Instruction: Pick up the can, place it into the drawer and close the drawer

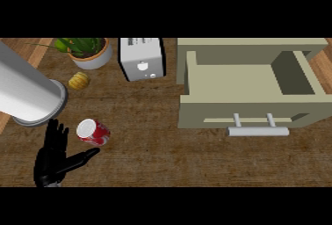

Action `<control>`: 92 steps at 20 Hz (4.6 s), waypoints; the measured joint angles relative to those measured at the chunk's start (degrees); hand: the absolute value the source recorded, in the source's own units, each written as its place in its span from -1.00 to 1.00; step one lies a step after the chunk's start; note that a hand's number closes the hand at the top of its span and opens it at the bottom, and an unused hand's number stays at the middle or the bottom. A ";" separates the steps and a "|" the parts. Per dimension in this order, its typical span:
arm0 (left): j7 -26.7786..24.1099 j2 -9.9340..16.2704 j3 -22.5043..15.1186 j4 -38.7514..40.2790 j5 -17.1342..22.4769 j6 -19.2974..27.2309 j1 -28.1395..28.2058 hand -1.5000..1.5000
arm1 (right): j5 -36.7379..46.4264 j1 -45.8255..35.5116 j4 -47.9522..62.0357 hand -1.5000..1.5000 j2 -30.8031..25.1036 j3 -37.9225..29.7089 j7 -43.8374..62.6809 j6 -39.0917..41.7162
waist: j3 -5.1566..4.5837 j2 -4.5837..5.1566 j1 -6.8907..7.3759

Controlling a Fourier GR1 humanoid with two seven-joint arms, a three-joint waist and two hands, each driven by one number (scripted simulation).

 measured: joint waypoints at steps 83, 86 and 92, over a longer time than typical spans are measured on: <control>23.38 -2.36 -20.40 4.87 3.08 22.21 -56.76 1.00 | -3.92 -0.12 -2.60 -1.00 0.68 0.42 4.41 -1.65 | 0.04 0.09 -0.84; 21.38 -2.37 -20.70 9.33 4.60 23.43 -60.25 1.00 | -3.68 1.23 -2.76 -1.00 1.11 0.98 3.25 -1.44 | 0.05 0.14 -1.12; 19.18 -2.37 -23.49 17.27 8.94 26.43 -67.37 1.00 | -3.78 -0.07 -4.18 -1.00 0.73 1.80 4.53 -3.11 | 0.05 0.22 -1.45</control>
